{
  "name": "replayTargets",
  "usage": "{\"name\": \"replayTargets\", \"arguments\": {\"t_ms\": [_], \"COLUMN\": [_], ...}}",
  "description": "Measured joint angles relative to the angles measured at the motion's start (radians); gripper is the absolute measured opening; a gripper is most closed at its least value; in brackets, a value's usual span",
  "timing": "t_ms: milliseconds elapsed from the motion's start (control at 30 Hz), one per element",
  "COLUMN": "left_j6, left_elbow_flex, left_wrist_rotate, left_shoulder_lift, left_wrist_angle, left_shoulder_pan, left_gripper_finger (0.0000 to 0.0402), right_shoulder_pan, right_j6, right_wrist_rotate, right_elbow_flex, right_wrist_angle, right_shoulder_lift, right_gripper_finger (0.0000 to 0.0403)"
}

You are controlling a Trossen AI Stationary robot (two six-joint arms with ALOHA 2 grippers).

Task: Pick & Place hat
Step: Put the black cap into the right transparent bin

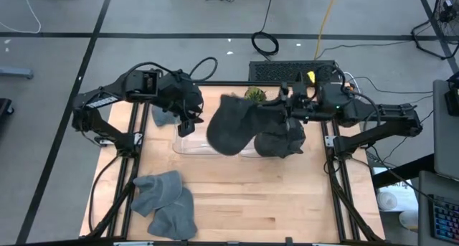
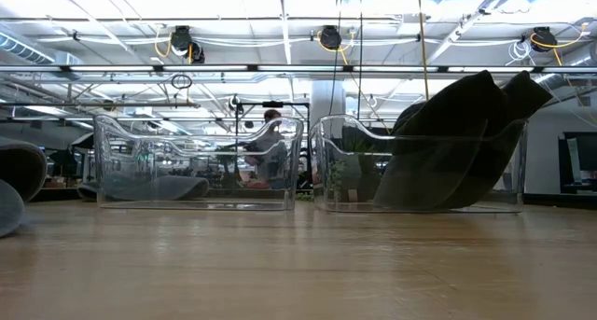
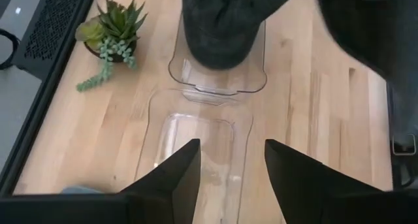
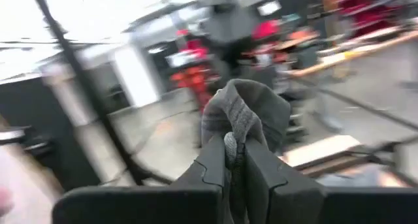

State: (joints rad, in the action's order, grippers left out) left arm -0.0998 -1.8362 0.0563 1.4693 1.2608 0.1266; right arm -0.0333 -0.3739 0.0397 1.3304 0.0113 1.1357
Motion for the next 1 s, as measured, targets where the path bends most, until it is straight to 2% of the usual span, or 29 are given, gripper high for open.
{"name": "replayTargets", "arguments": {"t_ms": [200, 433, 733, 867, 1000], "left_j6": [-0.012, -0.011, -0.016, -0.019, -0.018], "left_elbow_flex": [0.000, 0.000, 0.000, 0.000, 0.000], "left_wrist_rotate": [-0.001, -0.006, -0.006, -0.006, -0.006], "left_shoulder_lift": [-0.001, -0.001, -0.001, -0.001, -0.001], "left_wrist_angle": [0.001, 0.001, 0.001, 0.001, 0.001], "left_shoulder_pan": [0.004, 0.004, 0.004, 0.004, 0.004], "left_gripper_finger": [0.0181, 0.0182, 0.0182, 0.0182, 0.0182], "right_shoulder_pan": [-0.056, -0.113, -0.191, -0.212, -0.224], "right_j6": [0.018, -0.084, -0.260, -0.269, -0.323], "right_wrist_rotate": [0.302, 0.522, 0.875, 0.907, 0.906], "right_elbow_flex": [0.000, 0.000, 0.000, 0.000, 0.000], "right_wrist_angle": [0.088, 0.098, 0.159, 0.167, 0.254], "right_shoulder_lift": [-0.034, -0.034, -0.033, -0.024, 0.012], "right_gripper_finger": [0.0012, 0.0012, 0.0011, 0.0011, 0.0011]}}
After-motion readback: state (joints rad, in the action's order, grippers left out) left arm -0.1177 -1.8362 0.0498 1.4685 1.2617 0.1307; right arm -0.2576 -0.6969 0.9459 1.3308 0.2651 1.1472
